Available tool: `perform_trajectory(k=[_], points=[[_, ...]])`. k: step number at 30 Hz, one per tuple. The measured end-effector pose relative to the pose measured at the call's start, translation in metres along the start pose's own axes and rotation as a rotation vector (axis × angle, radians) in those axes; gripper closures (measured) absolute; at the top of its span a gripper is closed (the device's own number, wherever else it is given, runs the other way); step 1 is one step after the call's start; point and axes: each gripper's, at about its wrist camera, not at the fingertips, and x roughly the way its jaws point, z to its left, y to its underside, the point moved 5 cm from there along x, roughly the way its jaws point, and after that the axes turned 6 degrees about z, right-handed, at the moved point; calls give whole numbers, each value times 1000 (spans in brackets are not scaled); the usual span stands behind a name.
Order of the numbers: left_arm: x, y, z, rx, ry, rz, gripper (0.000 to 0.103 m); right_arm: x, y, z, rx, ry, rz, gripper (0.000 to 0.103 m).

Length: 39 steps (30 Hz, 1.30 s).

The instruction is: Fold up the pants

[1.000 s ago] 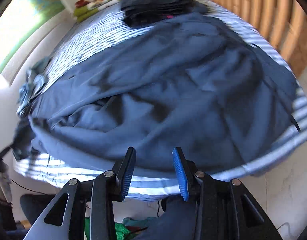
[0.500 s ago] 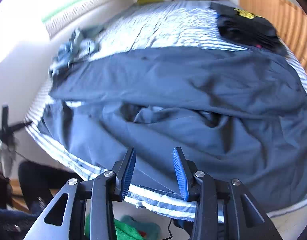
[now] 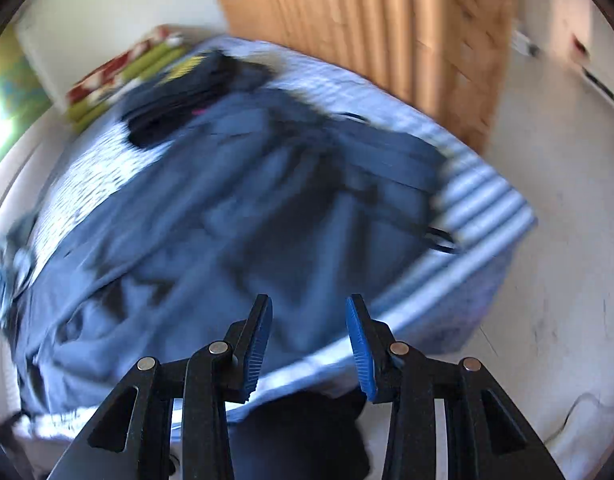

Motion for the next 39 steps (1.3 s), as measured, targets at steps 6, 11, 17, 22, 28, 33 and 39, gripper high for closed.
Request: perform_trajectory(k=[6, 11, 17, 22, 28, 33, 39], points=[[-44, -3, 11, -92, 107, -87, 74, 31, 0, 2, -6, -17, 111, 68], [-93, -1, 15, -115, 144, -175, 75, 47, -3, 20, -41, -40, 166, 96], [-155, 0, 36, -191, 193, -284, 75, 7, -12, 29, -27, -118, 77, 101], [-174, -5, 38, -167, 102, -292, 75, -33, -27, 54, -86, -98, -26, 101], [-167, -55, 45, -178, 80, -269, 75, -44, -84, 107, -148, -122, -122, 101], [-121, -134, 50, -159, 22, -182, 75, -19, -152, 163, -188, -71, -171, 101], [-50, -197, 53, -187, -49, -70, 65, 81, -204, 224, -291, 71, -38, 93]])
